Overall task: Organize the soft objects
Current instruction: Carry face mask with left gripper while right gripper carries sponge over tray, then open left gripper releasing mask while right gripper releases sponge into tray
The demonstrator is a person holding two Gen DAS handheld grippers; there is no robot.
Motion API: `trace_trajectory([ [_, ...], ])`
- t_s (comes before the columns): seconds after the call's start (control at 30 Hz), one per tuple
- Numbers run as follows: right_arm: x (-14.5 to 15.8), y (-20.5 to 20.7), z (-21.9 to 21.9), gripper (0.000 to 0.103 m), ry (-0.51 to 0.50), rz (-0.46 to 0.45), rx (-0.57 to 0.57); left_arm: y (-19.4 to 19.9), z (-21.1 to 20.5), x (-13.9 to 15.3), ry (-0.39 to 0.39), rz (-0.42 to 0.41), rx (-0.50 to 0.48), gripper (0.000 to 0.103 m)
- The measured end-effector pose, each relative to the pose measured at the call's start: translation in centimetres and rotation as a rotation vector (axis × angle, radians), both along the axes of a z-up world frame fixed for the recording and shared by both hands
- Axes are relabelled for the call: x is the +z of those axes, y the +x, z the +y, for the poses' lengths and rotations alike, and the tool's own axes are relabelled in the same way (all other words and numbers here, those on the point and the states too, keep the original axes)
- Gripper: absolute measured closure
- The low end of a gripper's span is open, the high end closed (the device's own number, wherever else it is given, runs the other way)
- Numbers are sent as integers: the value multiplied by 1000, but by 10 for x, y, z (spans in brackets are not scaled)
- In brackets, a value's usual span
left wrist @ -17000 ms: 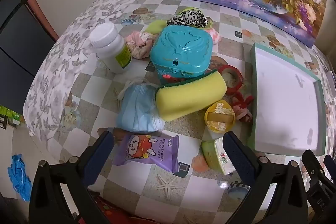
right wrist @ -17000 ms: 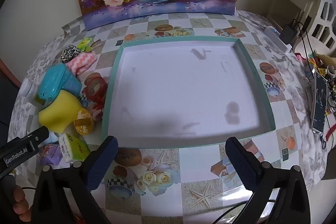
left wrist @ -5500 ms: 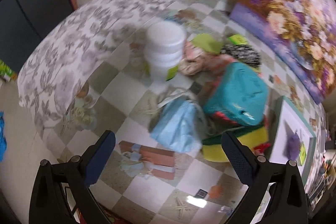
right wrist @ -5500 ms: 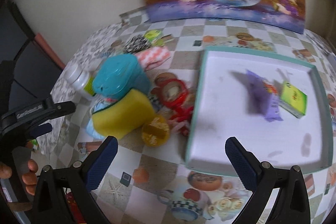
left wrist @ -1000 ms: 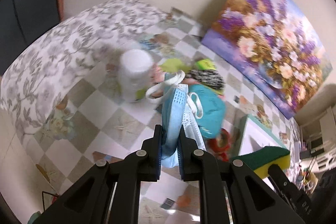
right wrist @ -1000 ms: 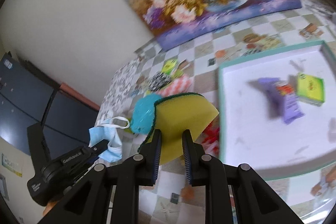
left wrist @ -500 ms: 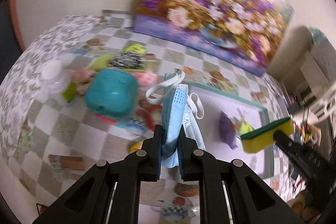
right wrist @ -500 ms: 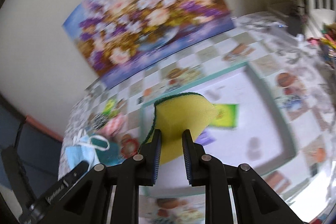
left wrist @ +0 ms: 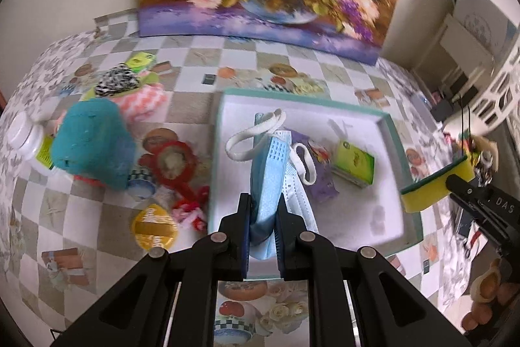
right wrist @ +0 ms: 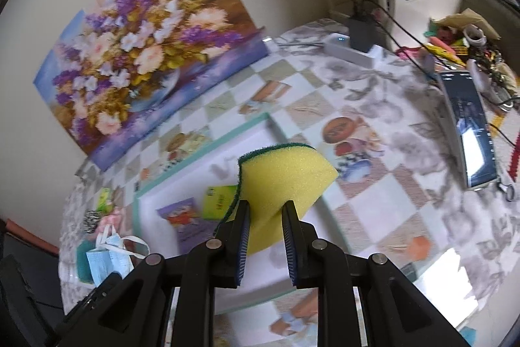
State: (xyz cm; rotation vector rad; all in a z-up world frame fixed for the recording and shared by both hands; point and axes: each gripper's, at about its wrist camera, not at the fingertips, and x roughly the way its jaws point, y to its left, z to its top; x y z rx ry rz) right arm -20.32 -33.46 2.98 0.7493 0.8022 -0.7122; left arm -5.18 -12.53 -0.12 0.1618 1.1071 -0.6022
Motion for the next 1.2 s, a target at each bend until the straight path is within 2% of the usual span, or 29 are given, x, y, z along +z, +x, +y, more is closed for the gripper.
trace_trajectory([
  [0.2, -19, 3, -3, 82, 19, 102, 30, -10, -22, -17, 87, -6, -78, 90],
  [0.3, -29, 10, 0, 82, 26, 152, 59, -10, -26, -25, 104, 7, -95, 89],
  [0.53, -29, 21, 10, 82, -17, 185, 97, -8, -28, -37, 165, 3, -90, 88],
  [0.73, -29, 26, 10, 82, -33, 175, 98, -4, -27, -39, 151, 5, -91, 86],
  [0.83, -30, 29, 8, 80, -34, 154, 94, -1, -26, -40, 142, 10, -86, 74],
  [0.87, -29, 30, 8, 80, -33, 146, 98, 0, -25, -40, 138, 12, -82, 64],
  [0.9, -30, 32, 8, 79, -31, 141, 101, 1, -24, -39, 132, 13, -75, 59],
  [1.03, -29, 37, 9, 79, -35, 129, 113, 5, -22, -36, 115, 7, -54, 58],
  [1.07, -29, 37, 9, 79, -35, 123, 115, 6, -21, -36, 112, 7, -51, 54],
  [1.1, -28, 37, 9, 79, -35, 114, 117, 6, -21, -35, 107, 8, -47, 46],
  [1.17, -25, 37, 10, 79, -40, 99, 120, 9, -18, -33, 94, 7, -34, 39],
  [1.2, -24, 37, 11, 72, -44, 96, 119, 10, -17, -32, 89, 7, -29, 39],
])
